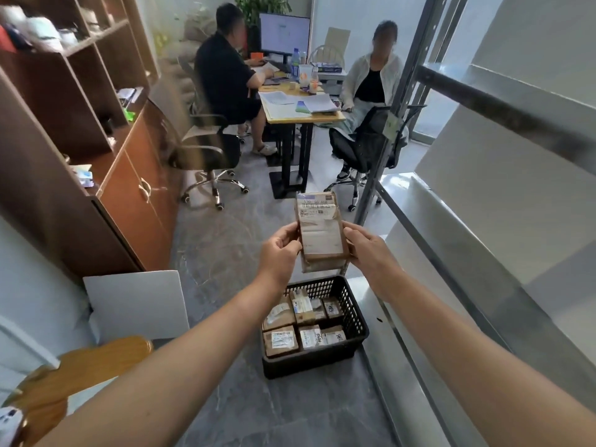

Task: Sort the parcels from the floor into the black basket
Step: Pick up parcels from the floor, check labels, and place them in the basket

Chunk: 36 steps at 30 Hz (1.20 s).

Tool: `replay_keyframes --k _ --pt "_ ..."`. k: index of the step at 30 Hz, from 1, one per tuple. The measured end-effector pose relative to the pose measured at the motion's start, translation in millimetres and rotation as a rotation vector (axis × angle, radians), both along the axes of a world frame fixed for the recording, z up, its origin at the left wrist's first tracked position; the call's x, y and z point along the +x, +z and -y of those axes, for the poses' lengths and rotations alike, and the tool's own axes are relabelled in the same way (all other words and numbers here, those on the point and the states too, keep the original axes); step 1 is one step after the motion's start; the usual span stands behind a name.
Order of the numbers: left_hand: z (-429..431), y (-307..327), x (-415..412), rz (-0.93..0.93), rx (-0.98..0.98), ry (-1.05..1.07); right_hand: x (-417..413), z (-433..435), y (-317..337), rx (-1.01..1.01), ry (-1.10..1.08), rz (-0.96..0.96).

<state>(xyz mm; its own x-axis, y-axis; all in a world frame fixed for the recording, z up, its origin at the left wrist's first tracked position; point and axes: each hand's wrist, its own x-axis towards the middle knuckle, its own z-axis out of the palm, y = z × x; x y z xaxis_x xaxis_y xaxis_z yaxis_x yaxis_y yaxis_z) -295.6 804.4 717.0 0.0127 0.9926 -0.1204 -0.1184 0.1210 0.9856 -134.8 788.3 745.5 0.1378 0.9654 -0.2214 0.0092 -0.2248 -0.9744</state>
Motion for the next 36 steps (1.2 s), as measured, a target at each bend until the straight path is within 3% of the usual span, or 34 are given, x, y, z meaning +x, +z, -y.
replay_keyframes --k 11,25,36 --pt "-28.7 -3.9 23.7 -0.040 -0.042 -0.049 32.2 -29.1 -3.6 -0.021 0.046 0.012" --pt "-88.3 29.3 145.9 -0.061 0.049 -0.021 157.1 -96.2 21.5 0.058 0.084 -0.038" --pt "-124.0 3.3 172.6 -0.110 -0.006 0.072 183.0 -142.7 -6.9 0.014 0.135 -0.086"
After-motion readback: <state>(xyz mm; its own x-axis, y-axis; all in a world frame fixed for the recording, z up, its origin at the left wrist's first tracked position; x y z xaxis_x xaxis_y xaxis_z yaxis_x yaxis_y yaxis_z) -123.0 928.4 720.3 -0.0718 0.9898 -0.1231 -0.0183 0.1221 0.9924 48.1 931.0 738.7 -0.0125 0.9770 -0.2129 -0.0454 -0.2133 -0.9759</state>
